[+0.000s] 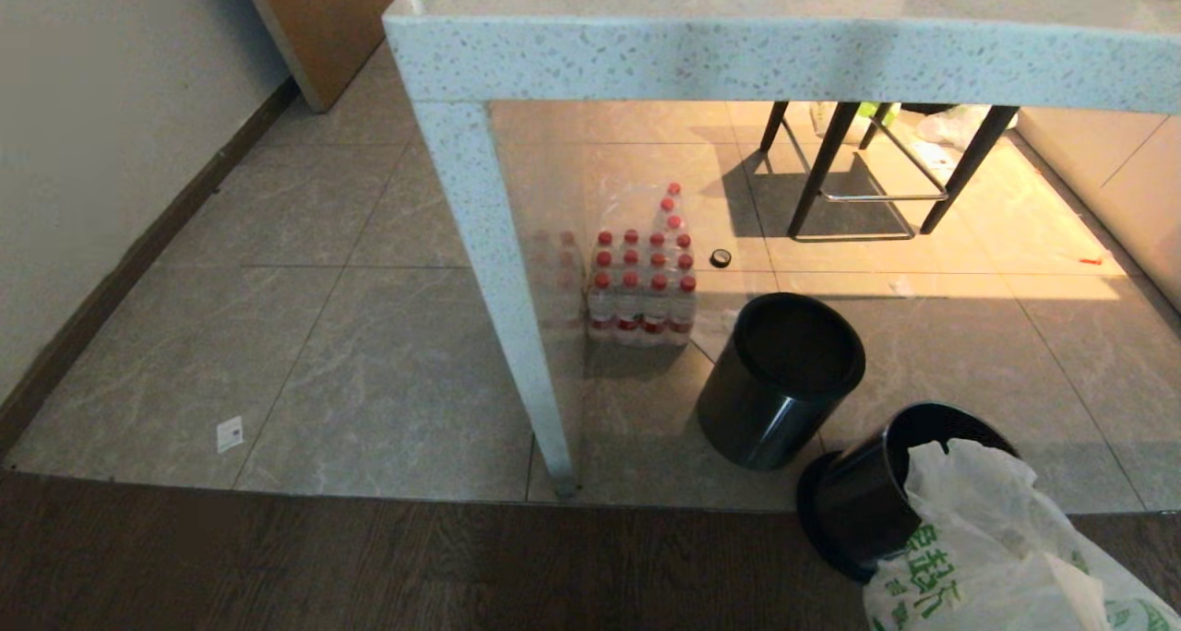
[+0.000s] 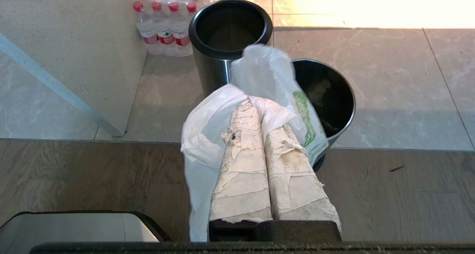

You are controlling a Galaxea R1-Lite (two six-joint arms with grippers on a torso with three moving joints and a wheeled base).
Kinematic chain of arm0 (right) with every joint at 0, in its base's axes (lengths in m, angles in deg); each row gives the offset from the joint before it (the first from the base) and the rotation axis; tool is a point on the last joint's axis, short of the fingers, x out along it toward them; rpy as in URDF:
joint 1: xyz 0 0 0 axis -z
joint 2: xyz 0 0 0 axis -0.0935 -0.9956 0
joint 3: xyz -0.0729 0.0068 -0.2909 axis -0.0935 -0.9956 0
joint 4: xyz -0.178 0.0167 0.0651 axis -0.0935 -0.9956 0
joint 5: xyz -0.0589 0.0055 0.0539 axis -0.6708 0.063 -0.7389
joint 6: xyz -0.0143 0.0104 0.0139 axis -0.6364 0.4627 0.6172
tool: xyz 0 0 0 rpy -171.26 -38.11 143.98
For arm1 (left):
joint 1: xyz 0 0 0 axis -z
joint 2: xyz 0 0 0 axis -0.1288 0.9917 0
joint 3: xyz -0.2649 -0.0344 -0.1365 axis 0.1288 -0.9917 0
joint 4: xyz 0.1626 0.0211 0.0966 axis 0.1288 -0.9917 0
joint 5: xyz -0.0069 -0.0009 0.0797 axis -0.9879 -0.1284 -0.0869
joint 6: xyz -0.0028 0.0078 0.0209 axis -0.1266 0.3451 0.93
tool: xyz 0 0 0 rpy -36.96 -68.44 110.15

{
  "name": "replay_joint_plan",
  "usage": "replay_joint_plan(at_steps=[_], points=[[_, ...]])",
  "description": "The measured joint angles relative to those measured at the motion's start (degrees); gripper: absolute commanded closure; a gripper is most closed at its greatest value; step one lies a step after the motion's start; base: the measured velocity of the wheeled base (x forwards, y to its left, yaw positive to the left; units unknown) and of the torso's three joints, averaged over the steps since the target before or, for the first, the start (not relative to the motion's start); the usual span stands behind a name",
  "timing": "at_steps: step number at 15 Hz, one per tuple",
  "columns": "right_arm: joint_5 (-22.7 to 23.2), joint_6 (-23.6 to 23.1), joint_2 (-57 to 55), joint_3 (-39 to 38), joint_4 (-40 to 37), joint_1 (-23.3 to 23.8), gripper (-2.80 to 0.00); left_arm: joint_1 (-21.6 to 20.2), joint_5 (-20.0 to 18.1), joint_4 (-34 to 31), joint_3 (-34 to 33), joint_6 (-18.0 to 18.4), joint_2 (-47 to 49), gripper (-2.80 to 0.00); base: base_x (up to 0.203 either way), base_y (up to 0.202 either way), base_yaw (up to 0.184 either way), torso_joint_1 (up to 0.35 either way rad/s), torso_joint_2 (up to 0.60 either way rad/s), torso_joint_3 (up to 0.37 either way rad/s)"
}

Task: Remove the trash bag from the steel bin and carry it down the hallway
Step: Put the trash bag at the door

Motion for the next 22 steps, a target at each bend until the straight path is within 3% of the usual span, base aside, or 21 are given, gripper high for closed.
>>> replay_joint_plan(at_steps=[22], points=[[0.0, -0.1, 0.0, 0.0, 0.0, 0.0, 0.0, 0.0, 0.0, 0.0, 0.0, 0.0, 0.0, 0.0, 0.0, 0.0, 0.0, 0.0, 0.0, 0.0]])
